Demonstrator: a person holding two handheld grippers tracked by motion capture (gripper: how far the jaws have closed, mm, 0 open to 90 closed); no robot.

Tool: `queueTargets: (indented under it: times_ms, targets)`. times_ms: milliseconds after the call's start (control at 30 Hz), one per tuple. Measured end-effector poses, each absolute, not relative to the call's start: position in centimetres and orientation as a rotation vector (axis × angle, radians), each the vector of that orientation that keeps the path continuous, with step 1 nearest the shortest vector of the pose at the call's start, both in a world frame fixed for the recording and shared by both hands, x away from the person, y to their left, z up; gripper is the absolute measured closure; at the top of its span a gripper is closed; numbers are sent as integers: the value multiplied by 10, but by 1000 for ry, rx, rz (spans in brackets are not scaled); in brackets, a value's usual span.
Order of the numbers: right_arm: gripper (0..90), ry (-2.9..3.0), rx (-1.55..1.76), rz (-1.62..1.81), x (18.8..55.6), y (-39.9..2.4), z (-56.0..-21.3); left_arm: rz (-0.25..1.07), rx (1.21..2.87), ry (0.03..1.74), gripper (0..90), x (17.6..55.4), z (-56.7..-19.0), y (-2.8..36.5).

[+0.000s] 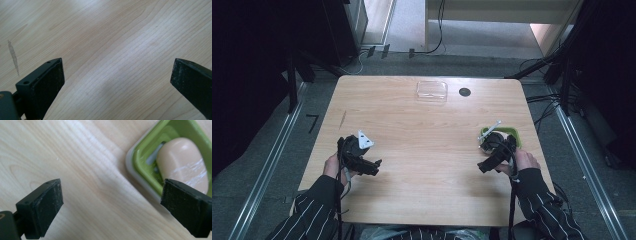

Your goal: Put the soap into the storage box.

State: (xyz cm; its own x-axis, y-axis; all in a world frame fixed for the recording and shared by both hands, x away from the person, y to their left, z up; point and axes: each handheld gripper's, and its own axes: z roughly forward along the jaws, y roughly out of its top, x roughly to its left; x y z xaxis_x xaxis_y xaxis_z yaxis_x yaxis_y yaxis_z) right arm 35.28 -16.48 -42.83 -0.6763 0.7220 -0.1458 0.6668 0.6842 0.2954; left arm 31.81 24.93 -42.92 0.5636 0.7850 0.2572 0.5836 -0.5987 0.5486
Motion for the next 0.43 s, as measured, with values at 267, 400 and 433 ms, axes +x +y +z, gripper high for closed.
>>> queueTargets:
  times_ms: [267,400,433]
  targets:
    - [53,2677,1066,274,332,-165,-439,686,2400,1100,0,318,-429,248]
    - [53,2702,1062,260,331,-168,-444,687,2405,1099,0,319,-429,247]
    - [53,2708,1065,251,331,-169,-445,687,2405,1103,0,319,-429,247]
